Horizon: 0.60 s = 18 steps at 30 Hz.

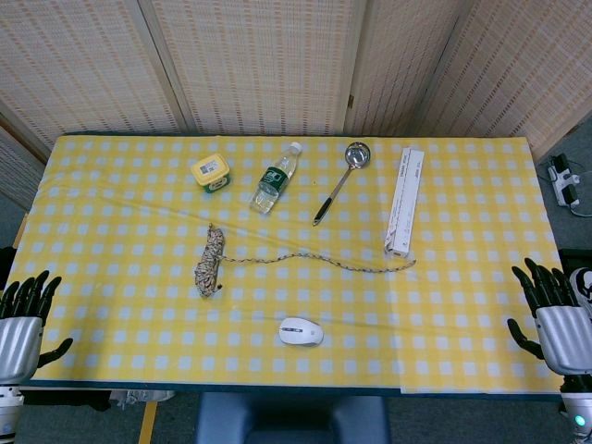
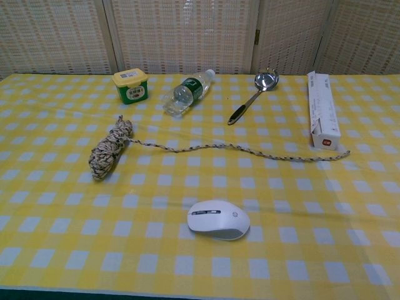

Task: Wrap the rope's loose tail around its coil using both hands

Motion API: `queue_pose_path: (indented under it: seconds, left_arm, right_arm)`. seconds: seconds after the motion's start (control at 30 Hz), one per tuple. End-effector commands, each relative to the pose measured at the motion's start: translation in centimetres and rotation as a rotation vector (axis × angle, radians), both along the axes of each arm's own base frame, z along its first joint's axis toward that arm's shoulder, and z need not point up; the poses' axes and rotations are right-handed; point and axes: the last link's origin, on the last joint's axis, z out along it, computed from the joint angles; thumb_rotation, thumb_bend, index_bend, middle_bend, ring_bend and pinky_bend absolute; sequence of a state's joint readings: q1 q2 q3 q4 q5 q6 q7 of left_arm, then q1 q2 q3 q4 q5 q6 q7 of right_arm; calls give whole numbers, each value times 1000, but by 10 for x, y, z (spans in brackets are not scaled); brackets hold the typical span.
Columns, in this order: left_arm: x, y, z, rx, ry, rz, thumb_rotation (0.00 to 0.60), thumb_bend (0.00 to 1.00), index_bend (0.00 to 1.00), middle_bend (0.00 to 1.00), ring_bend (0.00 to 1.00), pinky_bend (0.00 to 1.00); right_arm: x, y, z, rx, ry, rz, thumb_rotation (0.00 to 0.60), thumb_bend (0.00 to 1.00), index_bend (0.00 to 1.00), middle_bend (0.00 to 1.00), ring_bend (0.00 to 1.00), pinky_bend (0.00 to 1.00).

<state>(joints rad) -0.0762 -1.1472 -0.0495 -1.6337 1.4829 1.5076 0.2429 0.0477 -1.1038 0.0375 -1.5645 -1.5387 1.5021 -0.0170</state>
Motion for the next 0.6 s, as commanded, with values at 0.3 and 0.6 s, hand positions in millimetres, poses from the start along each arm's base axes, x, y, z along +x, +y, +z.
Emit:
queue_pose_path:
  seconds: [0.3, 0.6]
  left_arm:
    - [10, 10, -2, -4, -15, -25, 600, 194, 86, 82, 73, 9]
    - [38, 37, -4, -55, -92, -140, 600, 194, 118, 110, 101, 12]
  right_arm:
    - [0, 4, 6, -26, -6, 0, 600, 388, 0, 0, 38, 0]
    - [-1, 9, 16, -57, -2, 8, 600, 389, 0, 0, 36, 0]
